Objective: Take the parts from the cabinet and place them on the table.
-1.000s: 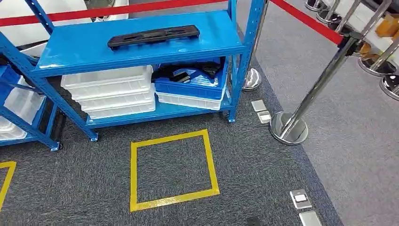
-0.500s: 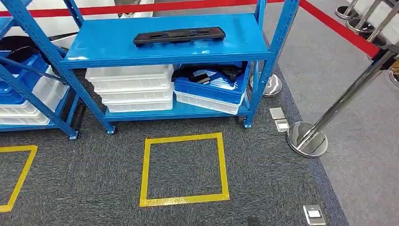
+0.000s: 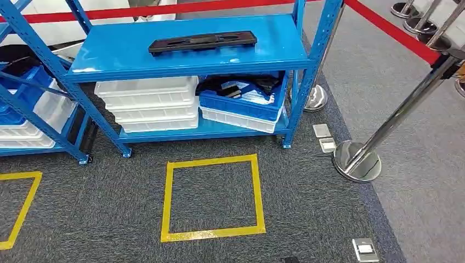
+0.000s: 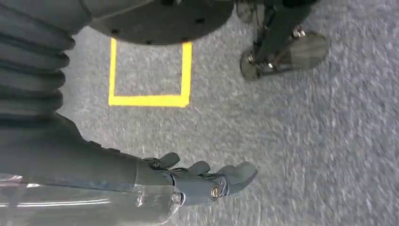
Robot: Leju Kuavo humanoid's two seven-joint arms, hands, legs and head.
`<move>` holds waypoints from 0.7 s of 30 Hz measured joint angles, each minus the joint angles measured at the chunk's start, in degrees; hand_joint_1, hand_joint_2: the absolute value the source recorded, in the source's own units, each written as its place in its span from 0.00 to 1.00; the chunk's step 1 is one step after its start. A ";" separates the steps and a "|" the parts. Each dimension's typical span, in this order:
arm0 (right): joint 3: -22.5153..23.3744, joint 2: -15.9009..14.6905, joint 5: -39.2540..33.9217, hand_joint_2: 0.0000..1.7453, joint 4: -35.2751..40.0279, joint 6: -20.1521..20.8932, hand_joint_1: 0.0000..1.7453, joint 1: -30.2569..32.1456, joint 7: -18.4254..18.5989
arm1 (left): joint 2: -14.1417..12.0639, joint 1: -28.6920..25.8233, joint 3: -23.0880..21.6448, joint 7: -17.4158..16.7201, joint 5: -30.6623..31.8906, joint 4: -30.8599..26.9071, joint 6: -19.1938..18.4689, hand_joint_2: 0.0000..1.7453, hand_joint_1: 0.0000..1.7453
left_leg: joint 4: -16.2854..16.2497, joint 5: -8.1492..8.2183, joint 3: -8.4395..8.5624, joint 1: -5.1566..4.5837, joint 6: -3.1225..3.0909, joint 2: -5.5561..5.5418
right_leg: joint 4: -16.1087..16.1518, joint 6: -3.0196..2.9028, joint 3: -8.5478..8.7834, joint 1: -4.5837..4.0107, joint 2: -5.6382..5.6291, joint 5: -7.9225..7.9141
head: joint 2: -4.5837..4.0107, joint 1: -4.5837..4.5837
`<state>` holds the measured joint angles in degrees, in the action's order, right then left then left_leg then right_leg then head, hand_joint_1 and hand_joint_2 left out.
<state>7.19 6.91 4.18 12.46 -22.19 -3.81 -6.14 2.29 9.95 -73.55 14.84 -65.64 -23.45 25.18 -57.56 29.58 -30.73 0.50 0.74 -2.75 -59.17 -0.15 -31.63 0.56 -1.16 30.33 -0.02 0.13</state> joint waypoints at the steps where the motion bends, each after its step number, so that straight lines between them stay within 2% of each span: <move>1: 0.00 0.02 -0.13 0.00 0.00 0.63 0.00 -0.01 0.33 | 0.00 0.01 0.00 -0.07 0.22 0.00 -0.02 0.00 0.00 | 0.00 0.02 0.00 0.00 0.04 0.00 | 0.00 0.00 0.01 0.00 0.00 0.00 | 0.00 0.00; 7: -0.42 0.33 -0.26 0.00 0.00 3.39 0.00 -0.07 2.14 | 0.00 0.06 0.00 -0.61 0.81 0.00 -0.22 0.00 0.00 | -0.01 0.07 0.03 -0.03 0.13 0.00 | 0.09 0.00 0.12 0.03 0.00 0.00 | 0.00 -0.02; 8: -0.46 0.35 -0.33 0.00 0.00 3.65 0.00 -0.08 2.36 | 0.00 0.06 0.00 -0.72 0.85 0.00 -0.22 1.00 0.00 | -0.01 0.07 0.03 -0.03 0.13 0.00 | 0.10 0.00 0.14 0.03 0.00 0.00 | 0.00 0.00; 10: -0.52 0.37 -0.42 0.00 0.00 3.79 0.00 -0.10 2.60 | 0.00 0.07 0.00 -0.79 0.92 0.00 -0.24 1.00 0.00 | -0.02 0.07 0.04 -0.04 0.13 0.00 | 0.13 0.00 0.16 0.04 0.00 0.00 | 0.00 0.00; 11: -0.55 0.39 -0.33 1.00 0.00 3.74 0.00 -0.11 2.82 | 0.00 0.07 0.00 -0.81 1.01 0.00 -0.33 1.00 0.00 | -0.02 0.08 0.05 -0.04 0.14 0.00 | 0.15 0.00 0.17 0.04 0.00 0.00 | 0.00 0.00; 21: -2.01 0.81 0.81 1.00 0.00 4.11 0.00 -0.11 3.61 | 0.00 0.10 0.00 -0.74 2.93 0.00 -1.16 1.00 0.00 | -0.03 0.09 0.06 -0.03 0.14 0.00 | 0.18 0.00 0.20 0.04 0.00 0.00 | 0.00 0.00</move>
<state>5.18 7.72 4.98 12.46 -18.08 -3.92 -2.54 2.30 10.06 -73.55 14.10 -62.71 -23.45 24.02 -57.60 29.66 -30.67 0.47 0.88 -2.74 -58.99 -0.15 -31.43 0.60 -1.16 30.33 -0.02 0.13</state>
